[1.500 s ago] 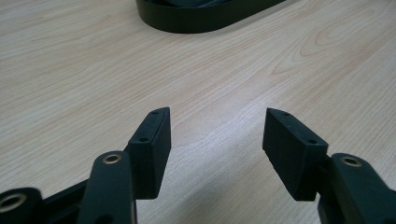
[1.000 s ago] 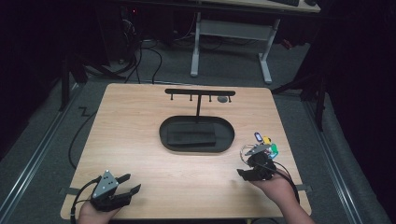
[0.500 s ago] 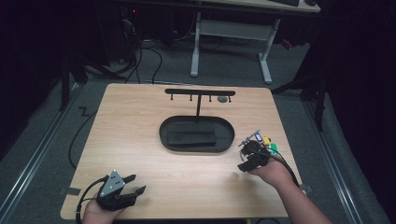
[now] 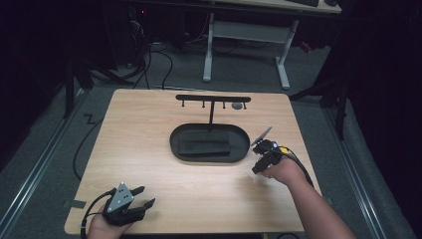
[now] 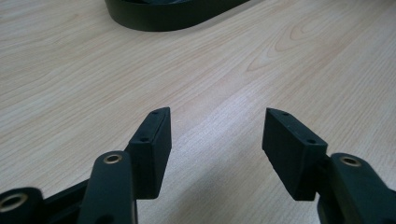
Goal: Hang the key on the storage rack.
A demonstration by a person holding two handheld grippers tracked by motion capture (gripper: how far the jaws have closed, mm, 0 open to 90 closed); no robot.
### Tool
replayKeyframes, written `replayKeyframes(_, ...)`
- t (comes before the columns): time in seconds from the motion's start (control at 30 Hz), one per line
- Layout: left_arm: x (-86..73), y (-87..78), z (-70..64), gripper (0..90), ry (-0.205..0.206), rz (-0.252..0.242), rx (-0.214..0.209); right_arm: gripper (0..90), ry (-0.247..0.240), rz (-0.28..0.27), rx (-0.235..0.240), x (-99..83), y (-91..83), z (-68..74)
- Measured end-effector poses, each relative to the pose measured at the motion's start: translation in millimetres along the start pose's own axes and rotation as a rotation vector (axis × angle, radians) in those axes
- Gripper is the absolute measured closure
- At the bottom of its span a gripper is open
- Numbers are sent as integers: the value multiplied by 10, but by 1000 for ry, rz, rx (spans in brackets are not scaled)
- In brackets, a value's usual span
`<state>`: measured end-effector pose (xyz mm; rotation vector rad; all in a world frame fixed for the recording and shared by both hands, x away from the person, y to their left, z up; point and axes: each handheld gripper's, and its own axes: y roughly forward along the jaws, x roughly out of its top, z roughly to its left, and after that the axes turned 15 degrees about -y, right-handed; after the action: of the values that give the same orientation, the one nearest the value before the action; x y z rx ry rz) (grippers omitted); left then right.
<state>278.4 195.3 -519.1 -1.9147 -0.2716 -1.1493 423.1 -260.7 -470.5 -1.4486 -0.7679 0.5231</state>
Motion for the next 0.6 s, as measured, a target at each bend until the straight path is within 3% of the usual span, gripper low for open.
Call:
replayKeyframes(0.1,-2,-15,-4,430,2,-6,5,518,4,13,-1,54,24,-31)
replayKeyframes(0.17,-2,-36,-1,434,8,-13,19,568,15,23,6,90,43,-50)
replayKeyframes(0.37,-12,-67,41,436,-21,-22,15,609,45,55,0,140,132,-152)
replayKeyframes(0.53,-13,-47,18,434,-5,-14,4,632,120,75,32,191,199,-234)
replayKeyframes(0.6,-14,-38,10,433,5,-11,7,650,139,82,20,212,216,-242)
